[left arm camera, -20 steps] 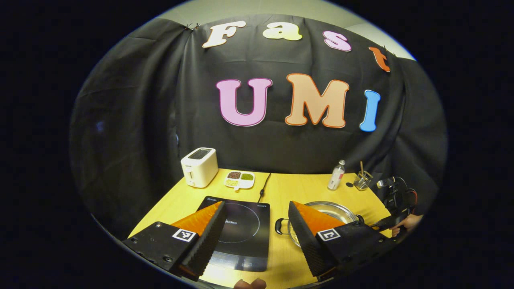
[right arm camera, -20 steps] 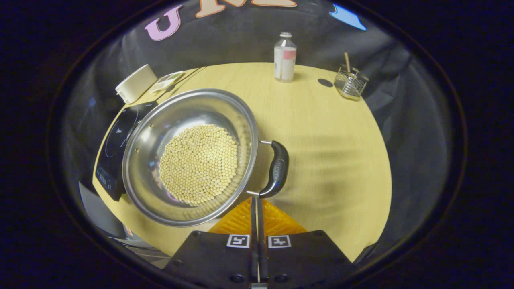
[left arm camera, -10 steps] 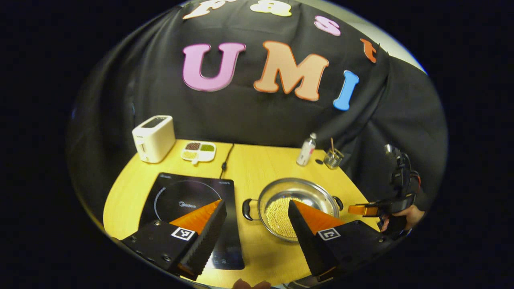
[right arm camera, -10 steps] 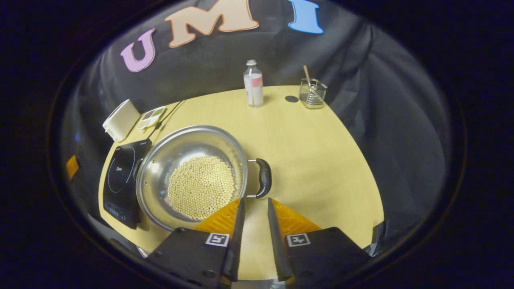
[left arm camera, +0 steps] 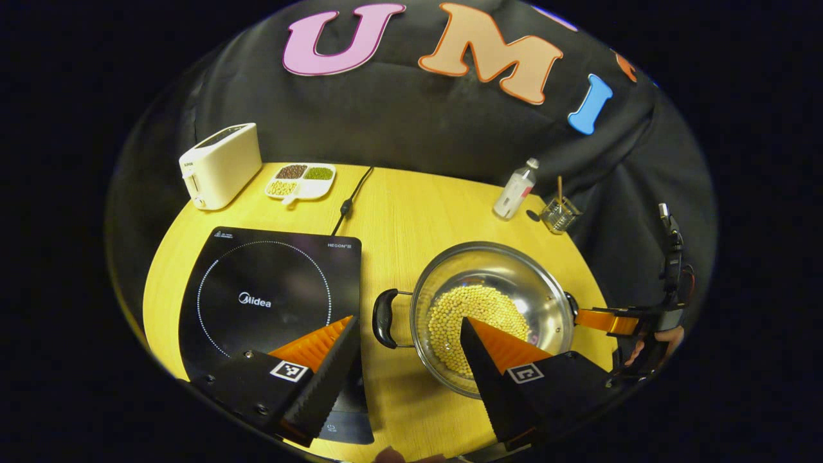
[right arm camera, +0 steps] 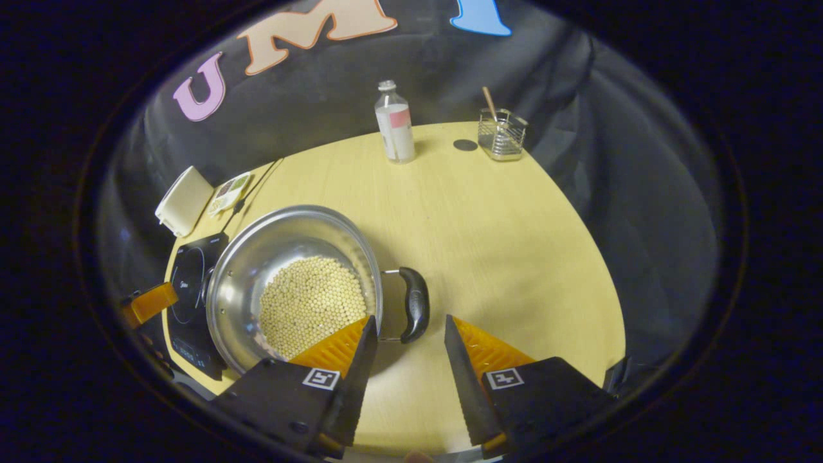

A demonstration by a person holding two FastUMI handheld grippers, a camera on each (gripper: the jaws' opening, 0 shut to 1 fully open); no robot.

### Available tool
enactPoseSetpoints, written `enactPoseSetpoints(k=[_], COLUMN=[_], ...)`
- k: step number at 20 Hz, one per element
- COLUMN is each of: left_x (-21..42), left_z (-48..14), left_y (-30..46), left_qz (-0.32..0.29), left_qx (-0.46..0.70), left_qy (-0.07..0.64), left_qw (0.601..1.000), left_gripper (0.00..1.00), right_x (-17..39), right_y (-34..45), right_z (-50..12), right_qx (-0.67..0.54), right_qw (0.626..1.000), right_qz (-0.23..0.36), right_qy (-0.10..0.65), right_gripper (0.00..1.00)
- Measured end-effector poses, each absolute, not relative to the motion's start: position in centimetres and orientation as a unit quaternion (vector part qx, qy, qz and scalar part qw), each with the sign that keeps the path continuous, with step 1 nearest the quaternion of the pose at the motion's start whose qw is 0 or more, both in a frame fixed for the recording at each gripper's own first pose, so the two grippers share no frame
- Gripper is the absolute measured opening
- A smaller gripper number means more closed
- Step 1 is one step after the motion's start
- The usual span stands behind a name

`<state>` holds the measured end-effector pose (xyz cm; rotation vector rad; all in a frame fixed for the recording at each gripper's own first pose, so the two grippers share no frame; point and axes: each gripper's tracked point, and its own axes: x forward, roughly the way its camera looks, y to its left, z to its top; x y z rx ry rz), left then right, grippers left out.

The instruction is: First push the handle of the pot to place it horizontally, then grasp the pot with both hands and set it on the induction cooktop.

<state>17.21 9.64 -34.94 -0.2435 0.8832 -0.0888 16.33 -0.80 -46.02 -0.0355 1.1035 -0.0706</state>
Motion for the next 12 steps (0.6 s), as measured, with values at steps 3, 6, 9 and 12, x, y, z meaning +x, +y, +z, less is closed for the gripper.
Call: enactPoseSetpoints(k=[3, 6, 9, 12], left_x=[17.5, 17.5, 17.7, 17.7], left_z=[-37.6, -39.7, -40.7, -41.4], left_y=[9.4, 9.1, 8.8, 8.7], left_qz=[-0.042, -0.038, -0.035, -0.029], left_qx=[-0.114, -0.116, -0.119, -0.114], left_qy=[0.456, 0.485, 0.494, 0.503], left_qw=[0.882, 0.866, 0.861, 0.856], left_gripper=[0.96, 0.94, 0.93, 0.96], right_x=[17.6, 18.6, 19.7, 19.9], right_y=[-0.9, -0.9, 0.4, 1.0], right_z=[-46.4, -46.8, -46.1, -47.2], right_qx=[0.001, 0.026, 0.061, 0.049], right_qw=[0.851, 0.847, 0.851, 0.847], right_qz=[-0.031, -0.028, -0.011, 0.01], right_qy=[0.524, 0.53, 0.522, 0.53], right_gripper=[0.67, 0.67, 0.59, 0.64])
